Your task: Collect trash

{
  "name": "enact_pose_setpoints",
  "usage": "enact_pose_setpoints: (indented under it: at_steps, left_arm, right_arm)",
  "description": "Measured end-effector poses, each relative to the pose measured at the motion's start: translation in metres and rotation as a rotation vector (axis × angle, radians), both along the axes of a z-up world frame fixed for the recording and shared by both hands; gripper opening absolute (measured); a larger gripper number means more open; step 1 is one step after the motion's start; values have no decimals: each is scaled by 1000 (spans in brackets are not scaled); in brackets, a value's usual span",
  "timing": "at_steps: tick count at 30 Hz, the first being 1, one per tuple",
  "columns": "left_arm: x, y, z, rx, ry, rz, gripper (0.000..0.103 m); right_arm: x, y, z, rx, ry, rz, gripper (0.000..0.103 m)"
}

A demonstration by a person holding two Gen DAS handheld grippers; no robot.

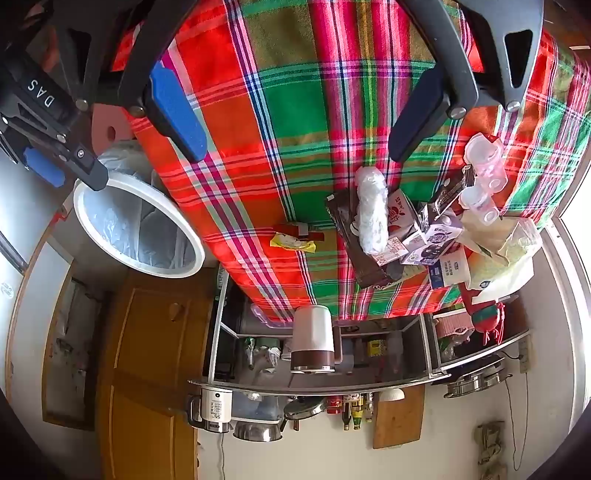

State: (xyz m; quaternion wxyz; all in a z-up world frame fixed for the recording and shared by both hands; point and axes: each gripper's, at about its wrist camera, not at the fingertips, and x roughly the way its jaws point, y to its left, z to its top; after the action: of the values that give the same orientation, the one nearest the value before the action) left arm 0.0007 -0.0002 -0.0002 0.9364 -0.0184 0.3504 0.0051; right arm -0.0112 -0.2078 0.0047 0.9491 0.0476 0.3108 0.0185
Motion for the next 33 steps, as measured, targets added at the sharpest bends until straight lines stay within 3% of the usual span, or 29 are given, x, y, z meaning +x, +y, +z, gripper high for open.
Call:
enact_pose_setpoints:
  at_steps: [33]
  left_arm:
    - [-7,6,3,-14,-9,15,100]
  right_arm:
    - [-3,6,2,-6,10,4,81]
